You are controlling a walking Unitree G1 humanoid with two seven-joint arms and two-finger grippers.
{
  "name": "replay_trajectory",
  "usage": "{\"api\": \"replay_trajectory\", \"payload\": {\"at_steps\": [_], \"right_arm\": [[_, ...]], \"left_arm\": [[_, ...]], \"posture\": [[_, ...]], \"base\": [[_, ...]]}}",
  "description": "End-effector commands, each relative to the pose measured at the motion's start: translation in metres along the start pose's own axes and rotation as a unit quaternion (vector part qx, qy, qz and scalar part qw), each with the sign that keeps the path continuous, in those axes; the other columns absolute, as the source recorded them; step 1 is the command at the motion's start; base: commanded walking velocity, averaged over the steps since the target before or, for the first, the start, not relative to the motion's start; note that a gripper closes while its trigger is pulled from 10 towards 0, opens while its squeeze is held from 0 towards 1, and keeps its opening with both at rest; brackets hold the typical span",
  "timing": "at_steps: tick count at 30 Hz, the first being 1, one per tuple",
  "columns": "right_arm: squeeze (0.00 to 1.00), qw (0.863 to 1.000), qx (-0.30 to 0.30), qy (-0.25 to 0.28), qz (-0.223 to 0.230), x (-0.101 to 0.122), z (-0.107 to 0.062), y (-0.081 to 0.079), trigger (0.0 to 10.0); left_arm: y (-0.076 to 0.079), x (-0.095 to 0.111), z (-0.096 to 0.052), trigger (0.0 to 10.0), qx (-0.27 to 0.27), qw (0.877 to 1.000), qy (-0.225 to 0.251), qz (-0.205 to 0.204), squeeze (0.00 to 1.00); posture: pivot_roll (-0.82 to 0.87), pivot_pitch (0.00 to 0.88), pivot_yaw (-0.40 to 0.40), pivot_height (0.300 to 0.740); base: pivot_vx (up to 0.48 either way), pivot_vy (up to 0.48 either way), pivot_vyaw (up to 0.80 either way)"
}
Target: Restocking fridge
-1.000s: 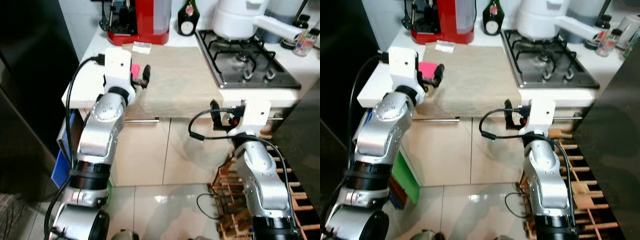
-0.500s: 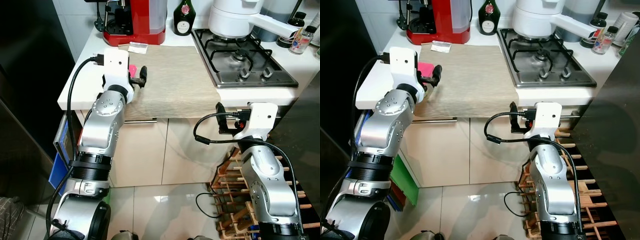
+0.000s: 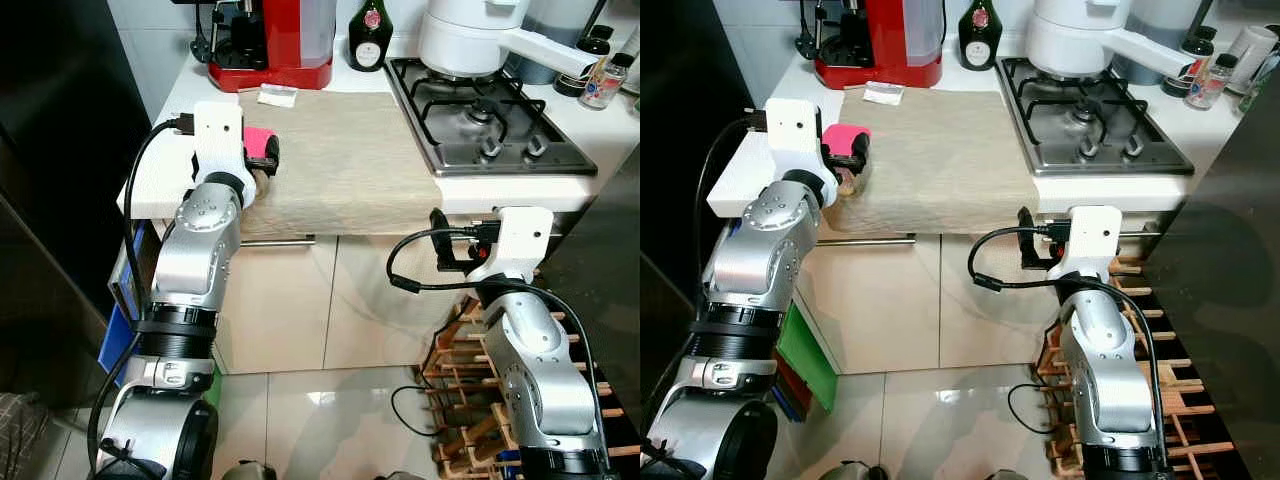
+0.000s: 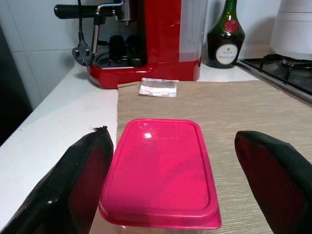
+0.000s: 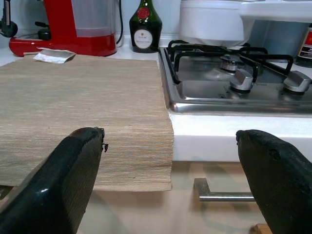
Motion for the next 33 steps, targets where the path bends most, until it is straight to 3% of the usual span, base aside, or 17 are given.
{"api": "replay_trajectory", "payload": {"at_steps": [1,7,12,16,21,33], "right_arm": [[0.00,1.000,0.000,-0.001,-0.003,0.002,-0.002,0.001,10.0],[0.00,1.000,0.000,-0.004,-0.003,0.002,-0.003,0.001,10.0],[0.00,1.000,-0.003,-0.008,-0.002,0.000,-0.004,0.002,10.0],[0.00,1.000,-0.004,-0.012,-0.001,-0.002,-0.005,0.003,10.0],[0.00,1.000,-0.005,-0.016,-0.001,-0.003,-0.006,0.004,10.0],[0.00,1.000,-0.005,-0.020,-0.004,-0.003,-0.006,0.005,10.0]], "left_arm": [[0.005,0.001,0.000,10.0,-0.013,1.000,0.003,-0.001,0.00],[0.008,-0.001,0.000,10.0,-0.017,1.000,-0.003,0.004,0.00],[0.001,-0.009,0.000,10.0,-0.002,1.000,-0.021,0.007,0.00],[-0.010,-0.026,-0.001,10.0,0.012,0.998,-0.058,0.023,0.00],[-0.015,-0.027,-0.002,10.0,0.014,0.998,-0.056,0.021,0.00],[-0.004,-0.030,-0.002,10.0,-0.018,0.998,-0.057,0.004,0.00]], "posture": [[-0.12,0.000,-0.003,0.740],[-0.13,0.000,-0.001,0.740],[-0.13,0.000,0.000,0.740],[-0.12,0.000,-0.001,0.740],[-0.12,0.000,-0.006,0.740],[-0.13,0.000,-0.013,0.740]], "base": [[0.000,0.000,0.00],[0.000,0.000,0.00],[0.000,0.000,0.00],[0.000,0.000,0.00],[0.000,0.000,0.00],[0.000,0.000,0.00]]}}
Point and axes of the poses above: a point about 5 cm out from each wrist's last joint towards the gripper, its own z axis pointing out of the wrist towards the gripper, its own x axis along the axis of the wrist's last joint, y = z × x, the point moved 4 cm from there along z, pointing out of the wrist towards the gripper, and after that the axes turned 14 degrees about z, right-handed, at the moved point
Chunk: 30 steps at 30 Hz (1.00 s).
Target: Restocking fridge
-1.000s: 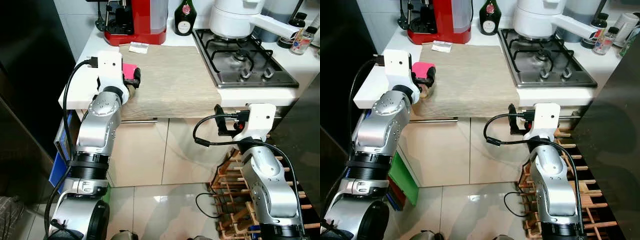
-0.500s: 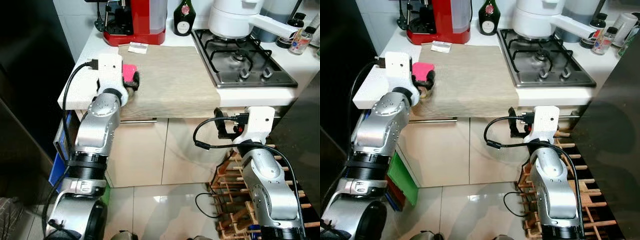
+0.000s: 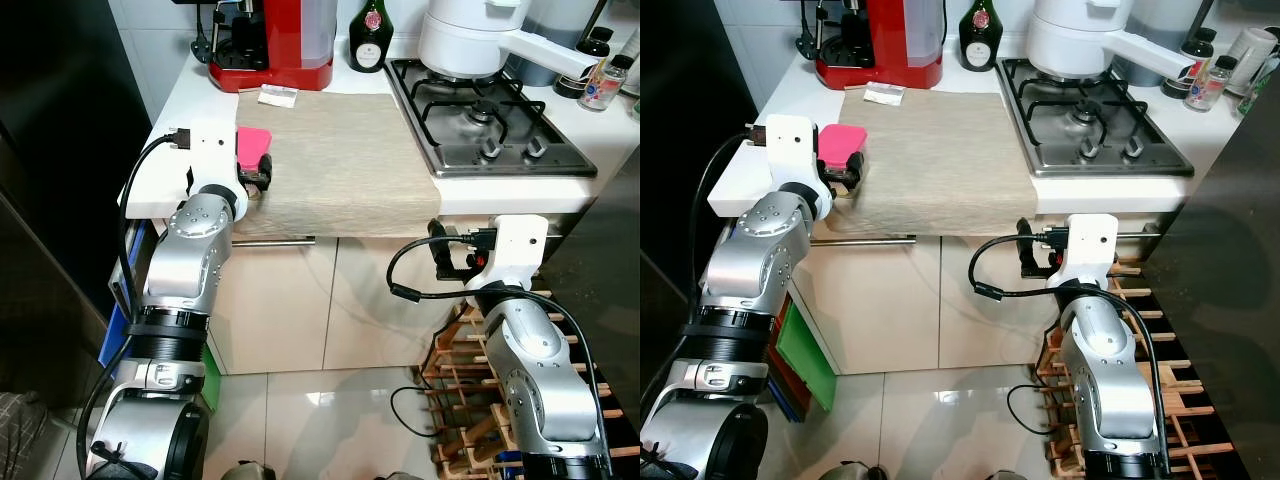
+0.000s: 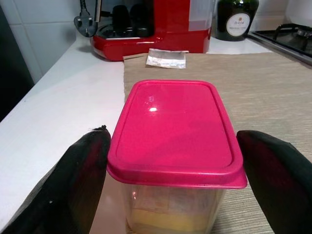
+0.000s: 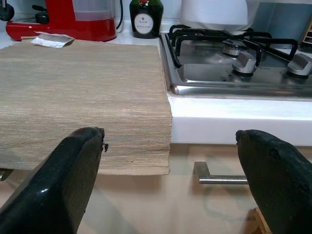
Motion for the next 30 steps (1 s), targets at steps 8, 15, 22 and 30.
{"api": "replay_trajectory", "payload": {"at_steps": [8,15,22,30], "right_arm": [[0.00,1.000,0.001,0.006,-0.006,0.007,-0.002,0.002,10.0],[0.00,1.000,0.001,0.005,-0.007,0.007,-0.001,0.002,10.0],[0.00,1.000,0.001,0.005,-0.006,0.006,-0.001,0.001,10.0],[0.00,1.000,0.001,0.004,-0.007,0.006,-0.001,0.001,10.0]], "left_arm": [[0.003,-0.002,0.000,10.0,-0.016,0.999,0.003,0.042,0.00],[0.002,-0.004,0.000,10.0,-0.013,0.997,0.007,0.071,0.00],[0.007,-0.018,0.000,10.0,-0.021,0.999,-0.032,-0.009,0.00],[0.011,-0.024,0.000,10.0,-0.021,0.999,-0.038,-0.006,0.00]], "posture": [[-0.13,0.000,-0.016,0.740],[-0.13,0.000,-0.015,0.740],[-0.13,0.000,-0.013,0.740],[-0.13,0.000,-0.015,0.740]], "base": [[0.000,0.000,0.00],[0.000,0.000,0.00],[0.000,0.000,0.00],[0.000,0.000,0.00]]}}
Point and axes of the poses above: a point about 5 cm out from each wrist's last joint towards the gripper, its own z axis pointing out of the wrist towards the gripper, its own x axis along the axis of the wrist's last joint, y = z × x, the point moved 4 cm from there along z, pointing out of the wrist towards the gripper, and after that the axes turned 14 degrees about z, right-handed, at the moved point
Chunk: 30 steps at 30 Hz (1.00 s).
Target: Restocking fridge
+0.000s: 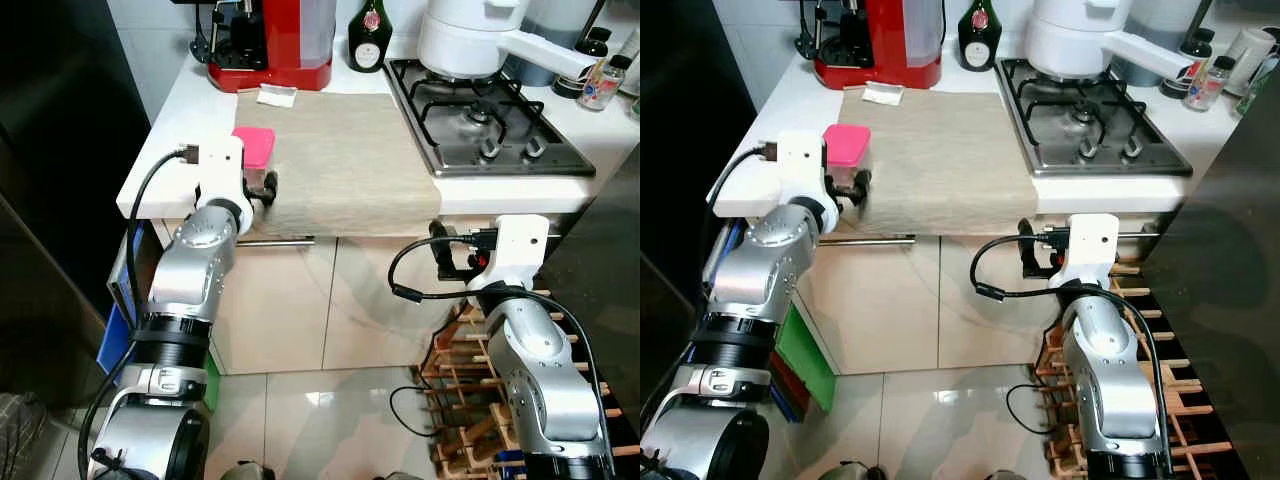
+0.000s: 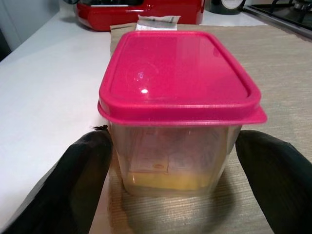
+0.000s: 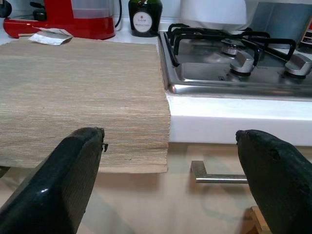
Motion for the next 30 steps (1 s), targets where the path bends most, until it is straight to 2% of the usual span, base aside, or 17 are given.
{"api": "replay_trajectory", "payload": {"at_steps": [1,6,7,13,17,23,26,29,30], "right_arm": [[0.00,1.000,0.002,0.006,-0.003,0.006,-0.001,0.000,10.0],[0.00,1.000,0.003,0.006,-0.003,0.006,-0.001,0.000,10.0],[0.00,1.000,0.003,0.006,-0.004,0.006,-0.001,-0.001,10.0],[0.00,1.000,0.002,0.005,-0.004,0.005,-0.001,0.000,10.0],[0.00,1.000,0.001,0.005,-0.004,0.005,0.000,0.000,10.0],[0.00,1.000,0.002,0.005,-0.004,0.005,0.001,0.000,10.0],[0.00,1.000,0.001,0.006,-0.004,0.004,0.002,0.000,10.0],[0.00,1.000,0.003,0.009,0.000,0.004,0.007,-0.003,10.0],[0.00,1.000,0.003,0.009,0.000,0.004,0.007,-0.003,10.0]], "left_arm": [[0.001,-0.002,0.001,10.0,0.001,1.000,-0.007,0.000,0.00],[0.002,-0.003,0.001,10.0,0.002,1.000,-0.004,0.005,0.00],[0.001,-0.001,0.001,0.0,0.004,1.000,0.003,0.013,0.00],[0.003,0.002,0.001,0.0,-0.002,0.999,0.025,0.039,0.00],[0.002,-0.001,0.002,0.0,0.001,1.000,0.020,0.007,0.00],[0.000,0.004,0.003,0.0,0.006,0.999,0.036,0.005,0.00],[0.000,0.014,0.003,0.0,0.011,0.998,0.062,0.000,0.00],[-0.003,0.041,-0.002,0.0,0.022,0.992,0.122,0.003,0.00],[-0.003,0.041,-0.002,0.0,0.022,0.992,0.122,0.003,0.00]], "posture": [[-0.13,0.000,-0.015,0.740],[-0.13,0.000,-0.015,0.740],[-0.13,0.000,-0.016,0.740],[-0.13,0.000,-0.015,0.740],[-0.13,0.000,-0.015,0.740],[-0.13,0.000,-0.017,0.740],[-0.12,0.000,-0.016,0.740],[-0.10,0.000,-0.011,0.740],[-0.10,0.000,-0.011,0.740]], "base": [[0.000,0.000,0.00],[0.000,0.000,0.00],[0.000,0.000,0.00],[0.000,0.000,0.00],[0.000,0.000,0.00],[0.000,0.000,0.00],[0.000,0.000,0.00],[0.000,0.000,0.00],[0.000,0.000,0.00]]}}
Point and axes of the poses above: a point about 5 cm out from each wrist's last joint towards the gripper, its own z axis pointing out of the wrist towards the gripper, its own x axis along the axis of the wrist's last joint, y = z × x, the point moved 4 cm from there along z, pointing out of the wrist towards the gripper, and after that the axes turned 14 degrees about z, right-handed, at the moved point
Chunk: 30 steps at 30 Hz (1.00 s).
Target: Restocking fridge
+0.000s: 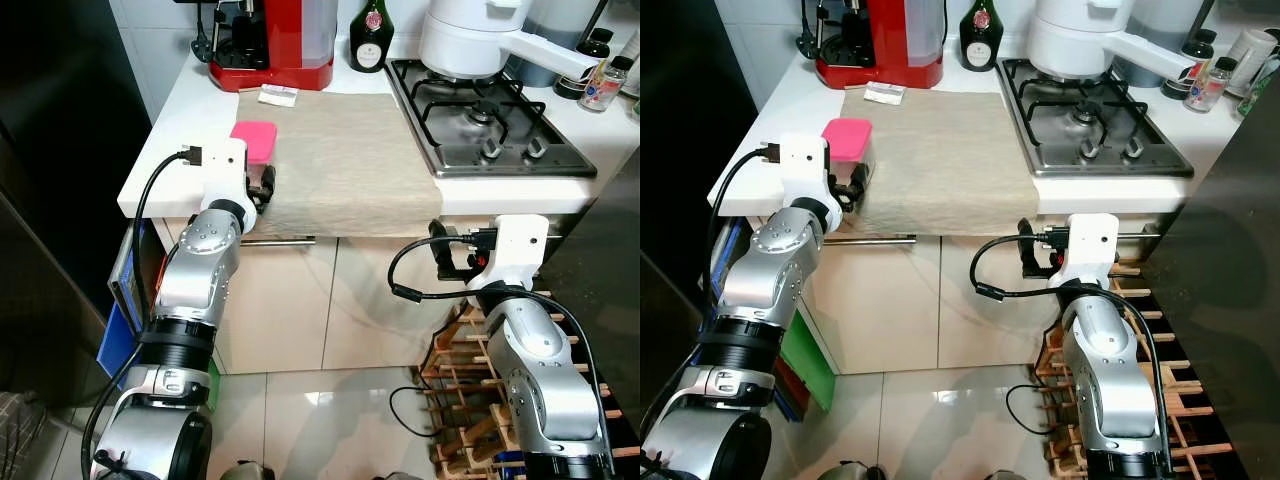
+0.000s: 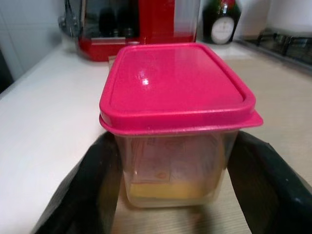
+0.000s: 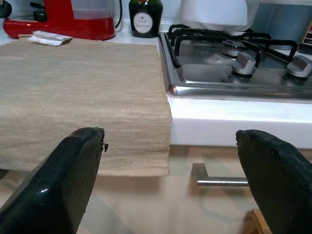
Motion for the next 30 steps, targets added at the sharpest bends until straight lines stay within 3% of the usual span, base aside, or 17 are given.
{"api": "replay_trajectory", "payload": {"at_steps": [1,5,6,7,8,9,12,16,17,18,19,21,24,29,30], "right_arm": [[0.00,1.000,0.003,0.009,0.000,0.004,0.005,-0.003,10.0],[0.00,1.000,0.009,0.026,0.004,0.009,0.018,-0.009,10.0],[0.00,1.000,0.009,0.026,0.004,0.009,0.018,-0.009,10.0],[0.00,0.999,0.008,0.037,0.007,0.013,0.022,-0.010,10.0],[0.00,0.999,0.008,0.042,0.008,0.015,0.023,-0.010,10.0],[0.00,0.999,0.008,0.042,0.008,0.015,0.023,-0.010,10.0],[0.00,0.998,-0.011,0.068,-0.006,0.022,0.024,-0.006,10.0],[0.00,0.993,-0.040,0.110,-0.004,0.032,0.016,0.004,10.0],[0.00,0.991,-0.047,0.124,0.003,0.036,0.013,0.007,10.0],[0.00,0.991,-0.047,0.124,0.003,0.036,0.013,0.007,10.0],[0.00,0.987,-0.057,0.148,0.003,0.044,0.010,0.011,10.0],[0.00,0.984,-0.067,0.167,0.005,0.051,0.008,0.016,10.0],[0.00,0.986,-0.036,0.163,-0.006,0.051,0.011,0.006,10.0],[0.00,0.990,-0.002,0.141,-0.004,0.039,0.008,-0.005,10.0],[0.00,0.991,-0.001,0.136,-0.003,0.036,0.008,-0.005,10.0]], "left_arm": [[-0.005,0.031,0.001,0.0,0.014,0.998,0.059,0.001,0.00],[-0.012,0.069,-0.004,0.0,0.030,0.988,0.148,0.011,0.00],[-0.012,0.069,-0.004,0.0,0.030,0.988,0.148,0.011,0.00],[-0.015,0.088,-0.011,0.0,0.039,0.979,0.197,0.021,0.00],[-0.016,0.094,-0.015,0.0,0.043,0.975,0.216,0.023,0.00],[-0.016,0.094,-0.015,0.0,0.043,0.975,0.216,0.023,0.00],[-0.021,0.101,-0.033,0.0,0.059,0.965,0.254,0.017,0.00],[-0.015,0.086,-0.049,0.0,0.061,0.966,0.250,0.023,0.00],[-0.012,0.080,-0.055,6.7,0.061,0.968,0.244,0.020,0.00],[-0.012,0.080,-0.055,6.7,0.061,0.968,0.244,0.020,0.00],[-0.007,0.072,-0.058,10.0,0.060,0.971,0.232,0.025,0.00],[-0.008,0.062,-0.060,10.0,0.072,0.973,0.215,0.034,0.00],[-0.014,0.061,-0.059,10.0,0.080,0.973,0.214,0.035,0.00],[-0.010,0.058,-0.061,10.0,0.084,0.975,0.203,0.043,0.00],[-0.011,0.053,-0.058,10.0,0.093,0.978,0.184,0.027,0.00]], "posture": [[-0.10,0.000,-0.010,0.740],[-0.08,0.000,0.008,0.740],[-0.08,0.000,0.008,0.740],[-0.07,0.000,0.013,0.740],[-0.07,0.000,0.016,0.740],[-0.07,0.000,0.016,0.740],[-0.06,0.000,0.022,0.740],[-0.06,0.000,0.019,0.740],[-0.05,0.000,0.015,0.740],[-0.05,0.000,0.015,0.740],[-0.05,0.000,0.014,0.740],[-0.04,0.000,0.013,0.740],[-0.05,0.000,0.009,0.740],[-0.04,0.000,-0.008,0.740],[-0.04,0.000,-0.010,0.740]], "base": [[0.000,0.000,0.00],[0.000,0.000,0.00],[0.000,0.000,0.00],[0.000,0.000,0.00],[0.000,0.000,0.00],[0.000,0.000,0.00],[0.000,0.000,0.00],[0.000,0.000,0.00],[0.000,0.000,0.00],[0.000,0.000,0.00],[0.000,0.000,0.00],[0.000,0.000,0.00],[0.000,0.000,0.00],[0.000,0.000,0.00],[0.000,0.000,0.00]]}}
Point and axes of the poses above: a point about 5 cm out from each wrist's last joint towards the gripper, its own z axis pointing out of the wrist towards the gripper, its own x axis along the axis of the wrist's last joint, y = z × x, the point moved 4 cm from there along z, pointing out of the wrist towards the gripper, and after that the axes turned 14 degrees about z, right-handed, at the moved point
